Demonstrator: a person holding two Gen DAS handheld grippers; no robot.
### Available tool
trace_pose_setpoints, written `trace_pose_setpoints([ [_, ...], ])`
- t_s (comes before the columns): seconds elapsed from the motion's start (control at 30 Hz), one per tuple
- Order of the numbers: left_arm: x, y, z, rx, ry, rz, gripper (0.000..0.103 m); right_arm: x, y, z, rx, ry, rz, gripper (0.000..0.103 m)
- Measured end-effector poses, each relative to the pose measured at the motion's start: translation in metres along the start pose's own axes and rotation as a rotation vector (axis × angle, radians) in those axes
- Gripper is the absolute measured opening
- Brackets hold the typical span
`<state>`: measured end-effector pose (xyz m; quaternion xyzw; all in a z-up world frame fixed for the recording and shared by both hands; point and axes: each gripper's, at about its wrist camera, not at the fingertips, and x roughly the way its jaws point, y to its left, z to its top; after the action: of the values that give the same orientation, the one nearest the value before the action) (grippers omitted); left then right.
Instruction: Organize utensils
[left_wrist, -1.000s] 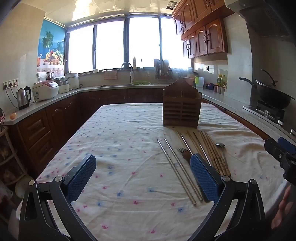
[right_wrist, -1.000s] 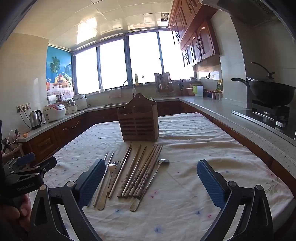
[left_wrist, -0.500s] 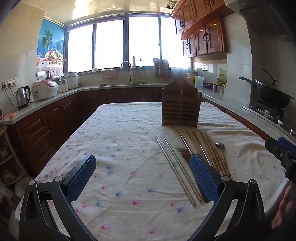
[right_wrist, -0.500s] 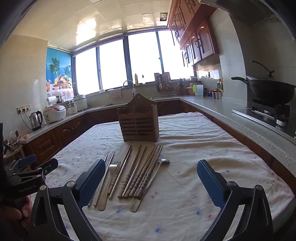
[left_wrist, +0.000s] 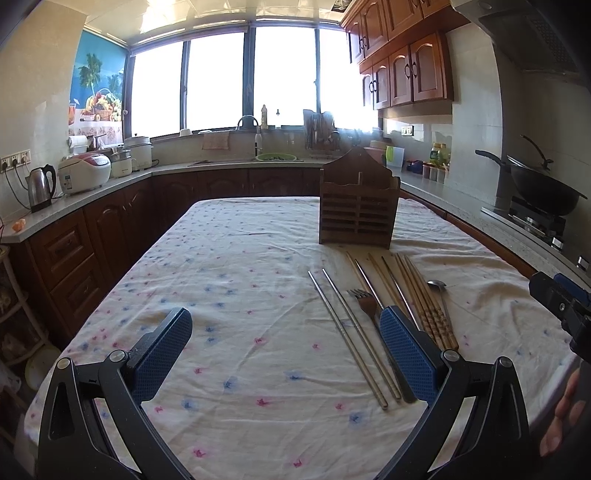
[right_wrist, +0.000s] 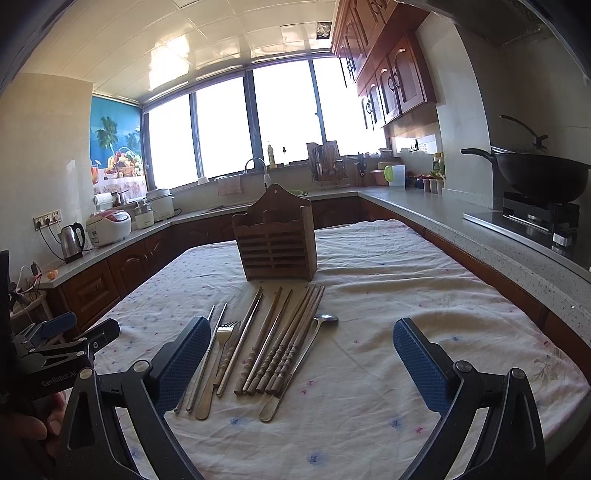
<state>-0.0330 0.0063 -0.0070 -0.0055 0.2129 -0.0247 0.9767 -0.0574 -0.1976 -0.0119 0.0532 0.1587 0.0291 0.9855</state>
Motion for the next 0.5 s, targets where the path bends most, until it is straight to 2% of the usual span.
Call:
trace_pose_setpoints([
  [0.1, 0.005, 0.000, 0.001, -0.010, 0.024, -0.025, 0.103, 0.003, -0.002, 0.000, 0.006, 0.012, 0.006, 0.100],
  [0.37, 0.035, -0.001, 0.015, -0.050, 0.136, -0.157, 0.103, 0.024, -0.011, 0.007, 0.085, 0.145, 0.101, 0.100],
  [0.47, 0.056, -0.005, 0.021, -0.076, 0.204, -0.239, 0.092, 0.035, -0.017, 0.011, 0.092, 0.159, 0.122, 0.100],
  [0.5, 0.064, -0.006, 0.023, -0.089, 0.232, -0.268, 0.088, 0.038, -0.019, 0.011, 0.122, 0.139, 0.146, 0.099],
])
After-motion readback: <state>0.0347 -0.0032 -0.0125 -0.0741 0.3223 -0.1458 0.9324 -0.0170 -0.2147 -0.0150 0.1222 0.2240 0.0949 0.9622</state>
